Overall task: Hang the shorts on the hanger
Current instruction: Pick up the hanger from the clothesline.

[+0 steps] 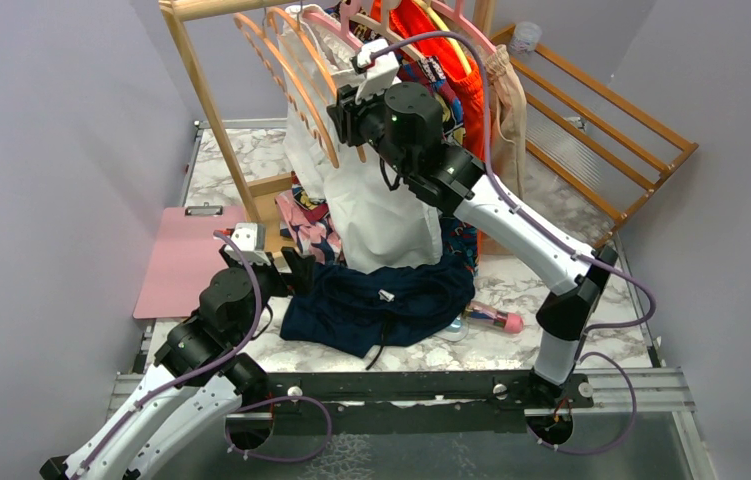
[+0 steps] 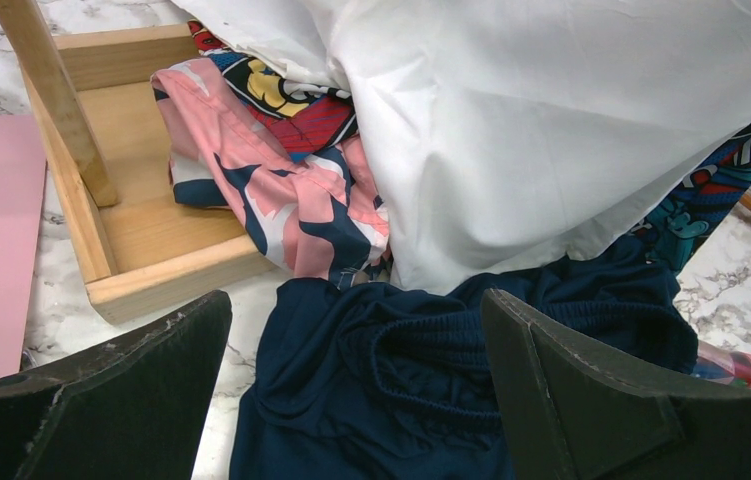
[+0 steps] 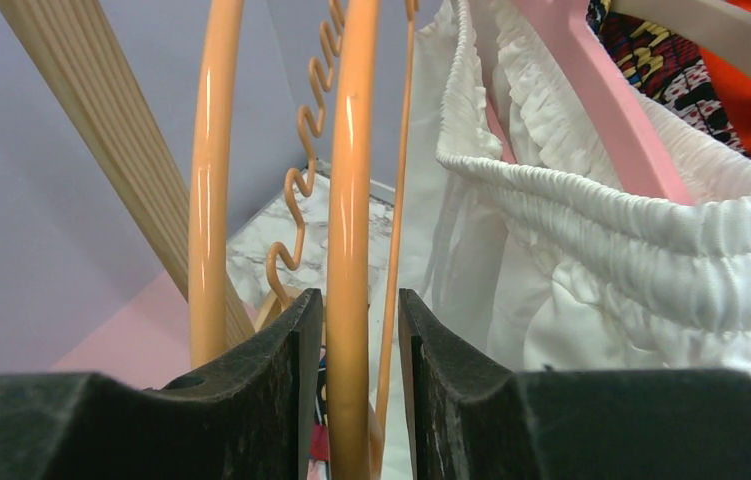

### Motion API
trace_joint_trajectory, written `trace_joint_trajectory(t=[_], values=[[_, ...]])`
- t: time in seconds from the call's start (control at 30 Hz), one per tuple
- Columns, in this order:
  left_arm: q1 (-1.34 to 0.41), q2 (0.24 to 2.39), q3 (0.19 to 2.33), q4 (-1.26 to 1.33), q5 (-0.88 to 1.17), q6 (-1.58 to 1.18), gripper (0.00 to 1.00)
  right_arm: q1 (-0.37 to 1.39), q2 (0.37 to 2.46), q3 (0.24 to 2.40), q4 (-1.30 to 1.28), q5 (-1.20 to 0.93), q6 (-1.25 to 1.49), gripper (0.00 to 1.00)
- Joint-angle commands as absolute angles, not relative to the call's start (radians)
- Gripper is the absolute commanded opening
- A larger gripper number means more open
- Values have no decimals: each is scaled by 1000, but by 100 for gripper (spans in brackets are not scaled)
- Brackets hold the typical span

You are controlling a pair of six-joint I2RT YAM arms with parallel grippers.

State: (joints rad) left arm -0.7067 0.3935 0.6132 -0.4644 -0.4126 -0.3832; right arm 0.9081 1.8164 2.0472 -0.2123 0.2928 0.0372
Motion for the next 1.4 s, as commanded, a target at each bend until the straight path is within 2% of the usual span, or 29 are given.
trace_joint_trajectory(t=[0.0,0.4,0.53,0.83,1.37], values=[[-704,395,617,-440,-416,-373,96,901,1844,2090,-223,268,47,34],[-704,401,617,-440,-416,-373,96,897,1879,2113,-187,264,52,16],[-703,400,617,-439,-418,-373,96,896,1887,2120,-178,264,49,2],[-704,402,617,-440,-419,-373,96,896,1882,2099,-112,255,51,1],[-704,405,616,-440,-421,-373,96,896,1814,1867,205,294,62,1]])
